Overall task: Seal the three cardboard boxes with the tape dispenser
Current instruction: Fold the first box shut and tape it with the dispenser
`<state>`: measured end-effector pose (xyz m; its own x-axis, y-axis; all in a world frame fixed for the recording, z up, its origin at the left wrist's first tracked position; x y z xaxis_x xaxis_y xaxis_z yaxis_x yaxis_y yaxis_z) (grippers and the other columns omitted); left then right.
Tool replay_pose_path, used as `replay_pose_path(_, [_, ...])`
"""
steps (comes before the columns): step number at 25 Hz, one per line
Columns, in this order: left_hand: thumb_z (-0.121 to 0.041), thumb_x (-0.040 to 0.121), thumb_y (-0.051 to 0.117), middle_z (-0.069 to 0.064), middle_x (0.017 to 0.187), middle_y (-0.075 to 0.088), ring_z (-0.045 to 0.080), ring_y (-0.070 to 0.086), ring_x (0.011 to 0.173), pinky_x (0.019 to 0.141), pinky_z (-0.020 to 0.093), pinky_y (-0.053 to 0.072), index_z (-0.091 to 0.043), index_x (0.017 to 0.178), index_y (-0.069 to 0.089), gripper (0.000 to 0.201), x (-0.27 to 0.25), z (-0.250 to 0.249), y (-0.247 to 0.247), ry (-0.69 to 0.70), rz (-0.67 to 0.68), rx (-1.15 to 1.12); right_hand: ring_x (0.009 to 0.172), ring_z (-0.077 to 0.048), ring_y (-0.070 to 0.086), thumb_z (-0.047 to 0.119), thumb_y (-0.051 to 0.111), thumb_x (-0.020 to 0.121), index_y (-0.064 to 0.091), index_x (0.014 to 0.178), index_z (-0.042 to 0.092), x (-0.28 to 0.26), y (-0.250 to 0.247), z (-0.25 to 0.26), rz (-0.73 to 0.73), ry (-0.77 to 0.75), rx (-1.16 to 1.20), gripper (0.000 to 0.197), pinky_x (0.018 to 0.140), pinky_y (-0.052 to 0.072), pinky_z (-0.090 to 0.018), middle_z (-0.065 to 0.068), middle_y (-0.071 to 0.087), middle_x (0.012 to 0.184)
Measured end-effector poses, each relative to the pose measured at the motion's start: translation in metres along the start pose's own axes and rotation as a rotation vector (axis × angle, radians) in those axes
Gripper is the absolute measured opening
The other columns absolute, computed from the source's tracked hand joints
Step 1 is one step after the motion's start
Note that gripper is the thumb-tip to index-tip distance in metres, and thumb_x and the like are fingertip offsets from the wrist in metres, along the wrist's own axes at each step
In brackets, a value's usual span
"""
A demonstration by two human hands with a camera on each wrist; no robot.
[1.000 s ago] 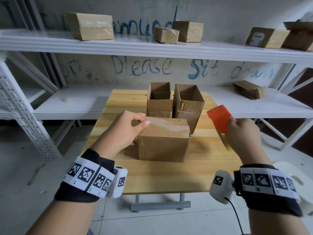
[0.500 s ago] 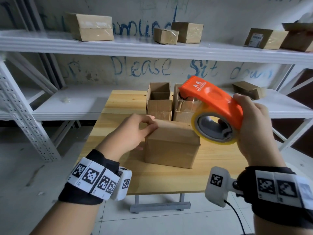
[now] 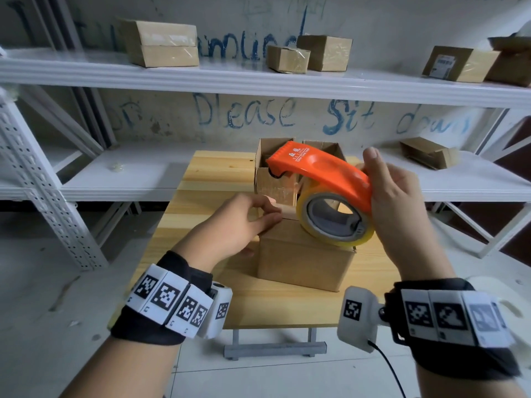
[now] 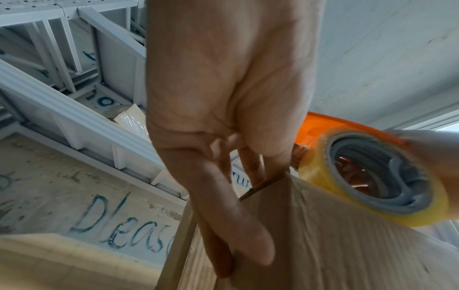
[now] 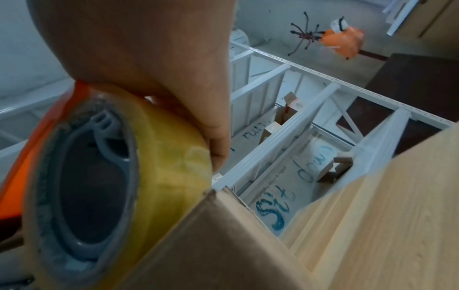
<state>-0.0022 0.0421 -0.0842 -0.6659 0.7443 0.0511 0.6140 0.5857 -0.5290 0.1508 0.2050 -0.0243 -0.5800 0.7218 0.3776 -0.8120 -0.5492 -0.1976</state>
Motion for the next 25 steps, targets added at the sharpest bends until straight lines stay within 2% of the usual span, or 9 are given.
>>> replay_pose_path(2, [-0.046, 0.095, 0.064, -0.015, 0.143, 0.051, 0.010, 0.058, 0.104, 0.054, 0.028, 0.060, -0.033, 0.090, 0.065, 0.015, -0.001, -0.001, 0.000, 0.005, 0.004, 0.025, 0.056, -0.019, 0.042, 0.041, 0.050, 0.101, 0.062, 0.085, 0.008, 0.003, -0.001, 0.001, 0.007, -0.062, 0.006, 0.038, 0.053, 0.034, -0.033, -0.010, 0.048, 0.065])
replay_pose_path(6, [-0.047, 0.099, 0.057, -0.011, 0.130, 0.057, 0.016, 0.060, 0.097, 0.055, 0.031, 0.062, -0.035, 0.093, 0.062, 0.015, -0.004, -0.004, 0.001, 0.011, 0.041, 0.097, 0.061, -0.017, 0.047, 0.033, 0.051, 0.101, 0.070, 0.085, 0.016, 0.006, -0.001, -0.002, 0.111, -0.031, 0.089, 0.031, 0.057, 0.038, -0.029, -0.003, 0.055, 0.067])
replay_pose_path(8, [-0.046, 0.102, 0.052, -0.006, 0.111, 0.061, 0.019, 0.063, 0.091, 0.058, 0.039, 0.063, -0.035, 0.098, 0.059, 0.014, -0.005, -0.006, 0.001, 0.025, 0.065, 0.158, 0.072, -0.022, 0.055, 0.044, 0.045, 0.101, 0.069, 0.096, 0.018, 0.005, -0.001, -0.003, 0.177, -0.038, 0.017, 0.035, 0.070, 0.044, -0.038, -0.006, 0.063, 0.081])
replay_pose_path(10, [-0.045, 0.103, 0.049, -0.003, 0.104, 0.062, 0.021, 0.064, 0.087, 0.059, 0.044, 0.063, -0.036, 0.102, 0.058, 0.013, -0.006, -0.007, 0.001, 0.032, 0.069, 0.184, 0.080, -0.017, 0.062, 0.059, 0.046, 0.092, 0.063, 0.108, 0.029, 0.002, 0.000, -0.002, 0.252, -0.063, -0.070, 0.037, 0.075, 0.048, -0.041, -0.004, 0.066, 0.092])
replay_pose_path(13, [-0.044, 0.102, 0.051, -0.005, 0.101, 0.061, 0.022, 0.065, 0.082, 0.058, 0.045, 0.062, -0.035, 0.101, 0.059, 0.013, -0.007, -0.008, 0.000, 0.036, 0.058, 0.172, 0.073, -0.007, 0.064, 0.052, 0.064, 0.089, 0.053, 0.113, 0.033, -0.004, 0.005, 0.004, 0.306, -0.109, -0.083, 0.033, 0.061, 0.049, -0.023, 0.002, 0.065, 0.096])
replay_pose_path(15, [-0.045, 0.101, 0.052, -0.005, 0.102, 0.062, 0.024, 0.067, 0.082, 0.058, 0.046, 0.062, -0.035, 0.100, 0.060, 0.013, -0.007, -0.008, -0.001, 0.038, 0.050, 0.162, 0.084, -0.007, 0.066, 0.044, 0.072, 0.085, 0.060, 0.114, 0.033, -0.004, 0.005, 0.006, 0.276, -0.175, -0.083, 0.033, 0.066, 0.048, -0.018, 0.003, 0.067, 0.103])
replay_pose_path(18, [-0.047, 0.102, 0.050, -0.005, 0.106, 0.062, 0.022, 0.067, 0.084, 0.058, 0.045, 0.063, -0.036, 0.104, 0.060, 0.014, -0.007, -0.007, -0.001, 0.041, 0.059, 0.179, 0.101, -0.012, 0.066, 0.041, 0.068, 0.083, 0.068, 0.119, 0.031, -0.002, 0.005, 0.004, 0.255, -0.187, -0.032, 0.037, 0.084, 0.049, -0.027, 0.003, 0.070, 0.111])
replay_pose_path(21, [-0.047, 0.102, 0.049, -0.007, 0.104, 0.060, 0.018, 0.064, 0.087, 0.058, 0.041, 0.063, -0.037, 0.104, 0.058, 0.013, -0.007, -0.004, -0.002, 0.044, 0.078, 0.190, 0.098, -0.013, 0.065, 0.029, 0.056, 0.080, 0.072, 0.113, 0.029, -0.002, 0.005, 0.005, 0.221, -0.173, 0.010, 0.036, 0.083, 0.048, -0.029, 0.002, 0.071, 0.105])
replay_pose_path(25, [-0.048, 0.101, 0.051, -0.007, 0.106, 0.062, 0.018, 0.066, 0.089, 0.061, 0.042, 0.064, -0.035, 0.107, 0.061, 0.017, -0.007, -0.004, -0.004, 0.039, 0.076, 0.153, 0.107, -0.016, 0.064, 0.030, 0.043, 0.087, 0.071, 0.115, 0.028, -0.002, 0.009, 0.002, 0.188, -0.248, -0.084, 0.040, 0.094, 0.050, -0.048, 0.005, 0.072, 0.111])
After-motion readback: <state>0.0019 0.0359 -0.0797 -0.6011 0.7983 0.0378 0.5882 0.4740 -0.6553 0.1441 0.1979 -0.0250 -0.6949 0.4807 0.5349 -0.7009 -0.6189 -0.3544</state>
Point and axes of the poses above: each hand's wrist, its own x-axis towards the middle knuckle, its own y-axis out of the palm, z = x × y, the point moved 4 cm from there along x, towards the middle knuckle
